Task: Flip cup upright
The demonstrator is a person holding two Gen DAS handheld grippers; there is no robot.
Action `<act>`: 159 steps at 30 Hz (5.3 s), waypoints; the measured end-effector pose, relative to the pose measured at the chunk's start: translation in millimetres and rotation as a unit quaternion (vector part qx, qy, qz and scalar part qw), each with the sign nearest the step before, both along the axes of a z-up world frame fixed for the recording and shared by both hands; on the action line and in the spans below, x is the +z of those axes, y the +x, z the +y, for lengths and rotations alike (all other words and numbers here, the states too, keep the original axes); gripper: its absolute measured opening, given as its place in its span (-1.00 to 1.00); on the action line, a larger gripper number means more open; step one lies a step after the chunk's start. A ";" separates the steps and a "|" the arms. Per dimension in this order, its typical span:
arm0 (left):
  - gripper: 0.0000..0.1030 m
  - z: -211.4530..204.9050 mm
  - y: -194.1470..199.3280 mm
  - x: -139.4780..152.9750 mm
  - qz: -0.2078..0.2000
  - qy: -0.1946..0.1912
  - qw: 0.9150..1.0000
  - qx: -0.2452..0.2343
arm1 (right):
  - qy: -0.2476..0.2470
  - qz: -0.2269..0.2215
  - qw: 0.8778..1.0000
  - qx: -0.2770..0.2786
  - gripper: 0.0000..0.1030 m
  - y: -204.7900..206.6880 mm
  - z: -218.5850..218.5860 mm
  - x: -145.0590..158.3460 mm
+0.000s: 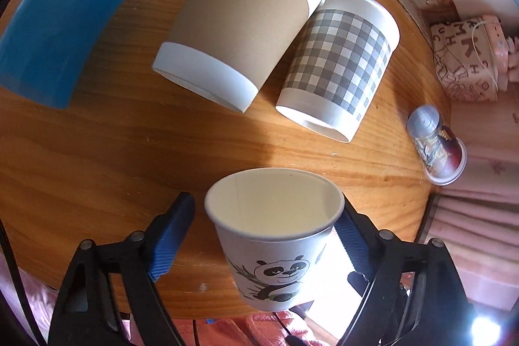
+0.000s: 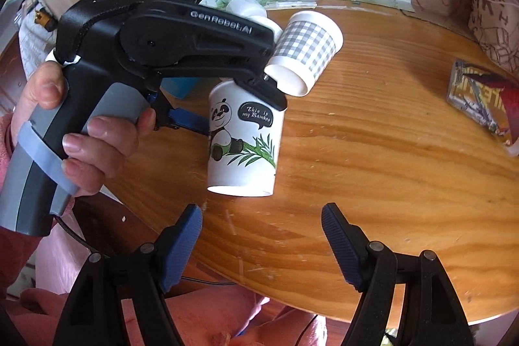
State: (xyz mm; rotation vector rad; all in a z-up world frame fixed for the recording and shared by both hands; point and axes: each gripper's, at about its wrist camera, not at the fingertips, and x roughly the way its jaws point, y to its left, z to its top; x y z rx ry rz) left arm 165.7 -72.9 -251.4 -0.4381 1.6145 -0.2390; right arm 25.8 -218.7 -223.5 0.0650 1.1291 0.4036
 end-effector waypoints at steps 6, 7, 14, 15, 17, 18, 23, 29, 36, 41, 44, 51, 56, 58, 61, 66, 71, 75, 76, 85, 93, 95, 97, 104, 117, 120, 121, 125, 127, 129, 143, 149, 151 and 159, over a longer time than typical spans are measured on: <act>0.45 -2.0 -5.5 7.2 -0.020 -0.005 0.999 0.026 | -0.007 -0.009 1.000 0.019 0.49 6.1 -13.5 7.9; 0.45 -3.5 -6.8 9.5 -0.025 -0.006 0.999 0.029 | -0.009 -0.013 1.000 0.021 0.49 6.6 -15.6 9.4; 0.45 -6.8 -15.3 31.1 -0.077 -0.006 0.996 0.042 | -0.022 -0.038 0.998 0.036 0.49 12.9 -26.2 18.7; 0.45 -8.5 -16.6 35.4 -0.090 -0.003 0.995 0.042 | -0.024 -0.043 0.998 0.038 0.49 12.6 -27.2 20.7; 0.45 -10.8 -18.8 42.2 -0.112 0.001 0.993 0.040 | -0.030 -0.055 0.997 0.041 0.49 10.5 -30.0 26.0; 0.45 -12.6 -21.5 48.1 -0.132 0.003 0.991 0.036 | -0.032 -0.060 0.997 0.042 0.49 9.5 -30.2 27.9; 0.45 -19.6 -34.5 66.0 -0.211 0.036 0.977 0.021 | -0.042 -0.081 0.995 0.047 0.49 10.1 -35.9 33.9; 0.45 -32.8 -53.7 71.0 -0.303 0.091 0.949 -0.011 | -0.046 -0.094 0.993 0.044 0.49 17.3 -45.0 36.5; 0.45 -42.9 -71.2 55.1 -0.345 0.122 0.931 -0.020 | -0.041 -0.086 0.995 0.023 0.49 27.9 -59.8 33.4; 0.44 -41.7 -83.0 47.6 -0.366 0.118 0.923 -0.001 | -0.041 -0.075 0.996 0.009 0.49 32.7 -65.9 29.0; 0.44 -43.1 -89.2 42.7 -0.366 0.124 0.922 -0.005 | -0.042 -0.070 0.997 0.005 0.49 33.5 -66.3 26.9; 0.44 -48.2 -101.0 36.5 -0.356 0.130 0.925 -0.041 | -0.045 -0.056 0.997 -0.005 0.49 33.9 -65.0 20.4; 0.47 -51.3 -108.4 39.3 -0.354 0.132 0.923 -0.072 | -0.046 -0.043 0.998 -0.018 0.49 32.2 -62.8 15.3; 0.48 -52.4 -111.6 40.9 -0.352 0.131 0.923 -0.089 | -0.042 -0.036 0.998 -0.028 0.52 31.4 -61.5 13.6; 0.56 -52.4 -115.2 41.4 -0.345 0.129 0.923 -0.114 | -0.036 -0.028 0.998 -0.043 0.56 29.3 -59.0 12.1; 0.59 -46.2 -123.1 45.2 -0.337 0.118 0.922 -0.149 | -0.046 -0.024 0.996 -0.069 0.56 24.1 -49.9 9.4; 0.61 -34.0 -132.0 50.2 -0.331 0.115 0.919 -0.181 | -0.059 -0.016 0.993 -0.101 0.59 16.8 -39.3 5.7; 0.62 -13.5 -141.8 55.5 -0.324 0.131 0.911 -0.218 | -0.071 -0.014 0.989 -0.131 0.60 6.9 -27.0 5.9; 0.62 -7.9 -143.5 56.8 -0.323 0.132 0.910 -0.222 | -0.073 -0.014 0.987 -0.140 0.60 3.7 -23.3 6.3; 0.62 59.9 -149.6 78.4 -0.313 0.154 0.910 -0.225 | -0.088 -0.024 0.974 -0.209 0.60 -21.9 16.8 24.5; 0.66 99.5 -145.4 128.9 -0.305 0.132 0.929 -0.162 | -0.106 -0.057 0.971 -0.208 0.69 -38.8 53.6 77.6; 0.72 100.6 -144.9 140.7 -0.309 0.125 0.931 -0.150 | -0.119 -0.069 0.969 -0.205 0.85 -41.6 60.3 94.8; 0.73 98.1 -143.7 154.0 -0.316 0.124 0.931 -0.138 | -0.129 -0.073 0.965 -0.216 0.97 -40.4 62.4 110.0; 0.87 88.9 -147.3 196.2 -0.368 0.124 0.918 -0.085 | -0.095 -0.093 0.969 -0.210 0.99 -50.3 63.0 157.5; 0.99 82.7 -169.1 228.7 -0.464 0.142 0.874 0.025 | -0.045 -0.158 0.953 -0.254 0.99 -75.8 41.1 192.0; 0.99 83.1 -175.2 235.1 -0.490 0.158 0.856 0.049 | -0.035 -0.178 0.949 -0.258 0.99 -80.3 35.3 192.4; 0.99 82.5 -176.6 236.9 -0.498 0.166 0.850 0.055 | -0.034 -0.190 0.947 -0.256 0.99 -81.5 34.4 193.9; 0.99 76.8 -181.0 242.3 -0.522 0.179 0.831 0.067 | -0.034 -0.242 0.938 -0.244 0.99 -83.6 34.3 203.8; 0.99 75.2 -182.8 246.1 -0.537 0.184 0.820 0.076 | -0.038 -0.273 0.932 -0.234 0.99 -84.5 36.1 208.7; 0.99 73.6 -185.0 249.4 -0.548 0.188 0.810 0.085 | -0.038 -0.291 0.930 -0.220 0.99 -84.0 38.3 212.0; 0.99 58.4 -178.3 247.0 -0.547 0.214 0.803 0.099 | -0.032 -0.283 0.942 -0.177 0.99 -61.3 34.9 204.4; 0.99 51.5 -173.6 245.6 -0.544 0.220 0.804 0.095 | -0.027 -0.272 0.947 -0.171 0.99 -54.9 29.4 199.0; 0.99 48.2 -172.4 245.7 -0.545 0.221 0.803 0.092 | -0.025 -0.271 0.947 -0.171 0.99 -53.3 26.6 198.4; 0.99 37.0 -167.9 244.6 -0.548 0.226 0.801 0.080 | -0.018 -0.269 0.947 -0.176 0.99 -47.6 17.0 197.2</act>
